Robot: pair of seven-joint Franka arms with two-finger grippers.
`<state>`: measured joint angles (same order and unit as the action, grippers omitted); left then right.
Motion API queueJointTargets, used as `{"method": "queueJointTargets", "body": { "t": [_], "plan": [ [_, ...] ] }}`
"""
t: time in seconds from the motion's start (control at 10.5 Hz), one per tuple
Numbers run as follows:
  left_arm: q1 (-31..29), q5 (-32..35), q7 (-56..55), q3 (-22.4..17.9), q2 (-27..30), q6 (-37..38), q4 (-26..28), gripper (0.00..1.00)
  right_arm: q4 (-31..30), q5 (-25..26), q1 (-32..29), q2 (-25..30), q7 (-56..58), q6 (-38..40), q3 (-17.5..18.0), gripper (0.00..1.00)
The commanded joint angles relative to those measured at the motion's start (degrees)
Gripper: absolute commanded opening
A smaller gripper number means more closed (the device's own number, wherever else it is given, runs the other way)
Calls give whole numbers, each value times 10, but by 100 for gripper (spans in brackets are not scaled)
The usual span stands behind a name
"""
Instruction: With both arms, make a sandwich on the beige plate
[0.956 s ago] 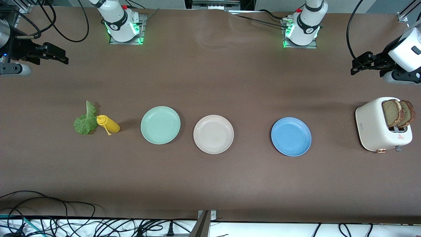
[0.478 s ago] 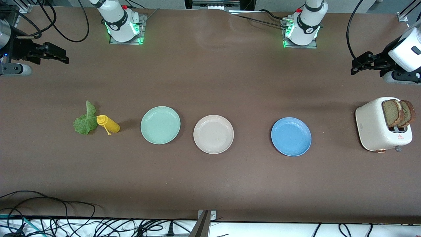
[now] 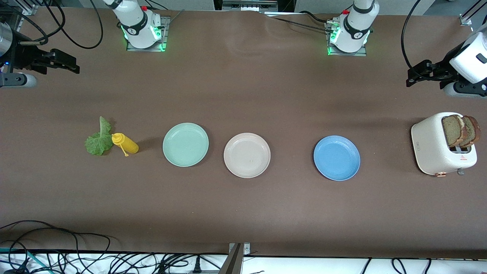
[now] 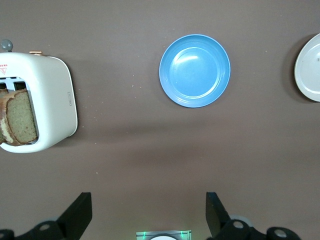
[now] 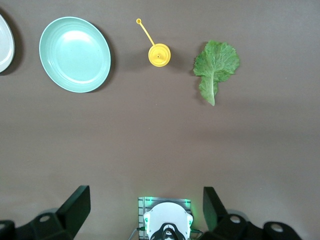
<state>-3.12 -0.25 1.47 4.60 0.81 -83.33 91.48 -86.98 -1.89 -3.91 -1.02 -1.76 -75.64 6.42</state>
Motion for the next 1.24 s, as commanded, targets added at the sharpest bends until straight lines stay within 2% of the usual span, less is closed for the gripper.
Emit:
{"method": "queueJointTargets", "body": {
  "t": [0.0,0.19,0.48,0.67,0.86,1.15],
  "plan": [
    [-4,17,6,0,0,3,-6,100,11,-1,-3,-2,1,9,3,100],
    [-10,38,10,-7,-6,3,-34,100,10,-1,-3,-2,3,10,2,100],
    [-43,63,16,-7,-68,-1,-74,100,9,-3,-4,-3,5,10,1,100],
    [-78,64,79,-7,-105,-30,-91,100,9,-2,-5,-4,5,8,-1,100],
    [-115,66,129,-6,-130,-70,-90,100,5,-2,-5,-6,17,2,-13,100],
    [-147,84,133,-6,-179,-96,-84,100,-25,0,-5,-7,38,-24,-62,100]
  ]
}}
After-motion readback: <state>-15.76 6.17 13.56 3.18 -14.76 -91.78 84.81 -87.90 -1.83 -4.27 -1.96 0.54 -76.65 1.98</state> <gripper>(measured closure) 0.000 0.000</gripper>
